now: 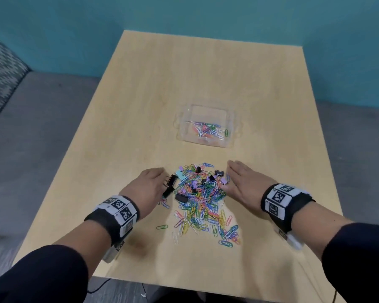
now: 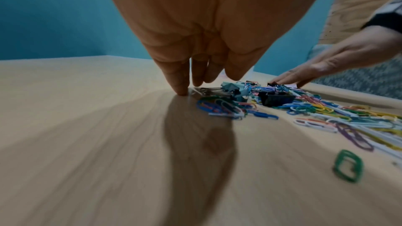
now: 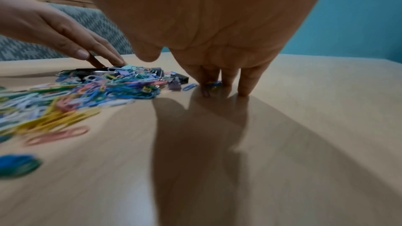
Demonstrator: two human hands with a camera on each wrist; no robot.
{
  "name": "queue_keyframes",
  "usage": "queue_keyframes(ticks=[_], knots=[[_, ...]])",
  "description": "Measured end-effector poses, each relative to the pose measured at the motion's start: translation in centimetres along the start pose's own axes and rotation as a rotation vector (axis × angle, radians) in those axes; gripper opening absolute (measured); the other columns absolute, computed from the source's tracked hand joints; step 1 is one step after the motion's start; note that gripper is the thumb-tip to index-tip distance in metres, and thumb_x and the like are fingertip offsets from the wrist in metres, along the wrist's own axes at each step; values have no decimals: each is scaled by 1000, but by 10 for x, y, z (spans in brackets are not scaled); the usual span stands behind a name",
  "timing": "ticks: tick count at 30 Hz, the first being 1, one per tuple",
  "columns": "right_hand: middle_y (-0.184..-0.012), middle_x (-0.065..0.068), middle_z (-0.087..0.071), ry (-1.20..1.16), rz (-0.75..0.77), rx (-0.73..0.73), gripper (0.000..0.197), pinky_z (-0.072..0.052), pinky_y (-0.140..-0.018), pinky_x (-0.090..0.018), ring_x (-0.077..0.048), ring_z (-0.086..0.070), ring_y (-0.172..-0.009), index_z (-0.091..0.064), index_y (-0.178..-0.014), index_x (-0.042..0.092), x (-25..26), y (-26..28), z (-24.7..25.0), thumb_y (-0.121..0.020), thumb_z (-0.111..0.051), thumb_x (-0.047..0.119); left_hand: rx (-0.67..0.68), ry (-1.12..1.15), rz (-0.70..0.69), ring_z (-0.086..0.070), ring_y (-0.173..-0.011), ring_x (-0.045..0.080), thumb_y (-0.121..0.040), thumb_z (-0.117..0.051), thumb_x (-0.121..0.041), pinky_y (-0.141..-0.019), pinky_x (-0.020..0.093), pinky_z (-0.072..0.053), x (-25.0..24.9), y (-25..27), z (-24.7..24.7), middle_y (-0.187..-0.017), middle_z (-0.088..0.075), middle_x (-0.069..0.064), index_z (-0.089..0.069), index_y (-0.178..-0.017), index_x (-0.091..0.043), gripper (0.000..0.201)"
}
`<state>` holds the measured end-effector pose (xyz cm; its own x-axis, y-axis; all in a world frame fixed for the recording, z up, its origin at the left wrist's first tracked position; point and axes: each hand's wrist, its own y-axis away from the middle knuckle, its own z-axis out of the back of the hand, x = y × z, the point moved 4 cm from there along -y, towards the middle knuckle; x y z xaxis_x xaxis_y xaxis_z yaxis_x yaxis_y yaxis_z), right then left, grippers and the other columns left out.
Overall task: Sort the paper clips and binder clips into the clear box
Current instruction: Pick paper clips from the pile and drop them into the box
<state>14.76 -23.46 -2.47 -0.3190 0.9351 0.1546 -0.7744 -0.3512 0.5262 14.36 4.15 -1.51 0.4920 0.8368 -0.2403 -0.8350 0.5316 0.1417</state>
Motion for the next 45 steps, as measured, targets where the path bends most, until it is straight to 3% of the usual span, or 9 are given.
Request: queue_keyframes(ticks=[6,11,17,19,23,27,31,34,45], knots=[[-157,-12,18,-15,-63,3,104,3,-118,-36,-25,18,-144,5,-149,3,19,41,-47,-71,25,69,28,123,237,-42,-128,38,-95,-44,-23,-109,39,-28,4,48,-24,-138,-46,20,-48,-131,4,45],[-156,-11,21,-161,-117,-28,98,-1,-119,-40,-25,23,-143,6,-149,6,64,51,-75,-75,22,68,124,167,294,1,-145,22,-95,-19,-42,-112,24,6,-29,58,-42,-158,-4,8,-13,-149,-5,65],[-157,-10,18,-185,-56,-17,102,3,-118,-35,-22,21,-143,5,-150,6,92,70,-76,-71,20,70,116,79,272,-15,-142,26,-84,-1,-50,-116,30,-10,-45,67,-47,-153,-23,10,-30,-144,-7,79],[-159,-7,12,-258,-29,-28,89,6,-116,-28,-18,16,-144,0,-151,9,86,77,-73,-84,5,68,120,114,271,-21,-140,27,-89,-5,-49,-114,31,-17,-43,65,-41,-151,-29,10,-37,-141,-6,75],[-159,-11,2,-237,-91,-93,86,3,-117,-29,-23,10,-146,-9,-150,8,71,90,-75,-82,-5,60,145,-21,109,-37,-120,30,-98,-15,-35,-97,41,-46,-43,63,-36,-117,-65,15,-68,-107,0,64],[-159,-11,8,-237,-34,-74,87,4,-117,-34,-24,16,-144,-5,-151,7,92,88,-85,-81,-5,59,16,-68,-39,-41,-113,26,-82,-37,-33,-101,34,-30,-65,67,-35,-107,-69,12,-73,-97,-3,49],[-158,-1,-8,-367,-74,-158,68,-8,-115,-22,-17,-4,-144,-8,-151,16,86,100,-74,-95,-35,44,-7,114,192,-54,-110,30,-82,-52,-33,-97,30,-38,-57,82,-37,-122,-58,10,-60,-118,-11,43],[-134,5,-30,-378,-249,-178,71,-35,-98,-23,-18,-32,-119,-11,-147,26,67,118,-77,-88,-48,41,16,264,390,-46,-106,29,-74,-72,-34,-92,37,-43,-47,96,-43,-125,-48,5,-48,-131,-16,65],[-126,-3,-30,-404,-167,-209,74,-41,-90,-31,-25,-38,-110,-15,-147,29,103,47,-63,-88,-60,25,72,247,287,-30,-112,22,-84,-61,-26,-96,30,-34,-91,39,-54,-135,-32,4,-26,-144,-30,70]])
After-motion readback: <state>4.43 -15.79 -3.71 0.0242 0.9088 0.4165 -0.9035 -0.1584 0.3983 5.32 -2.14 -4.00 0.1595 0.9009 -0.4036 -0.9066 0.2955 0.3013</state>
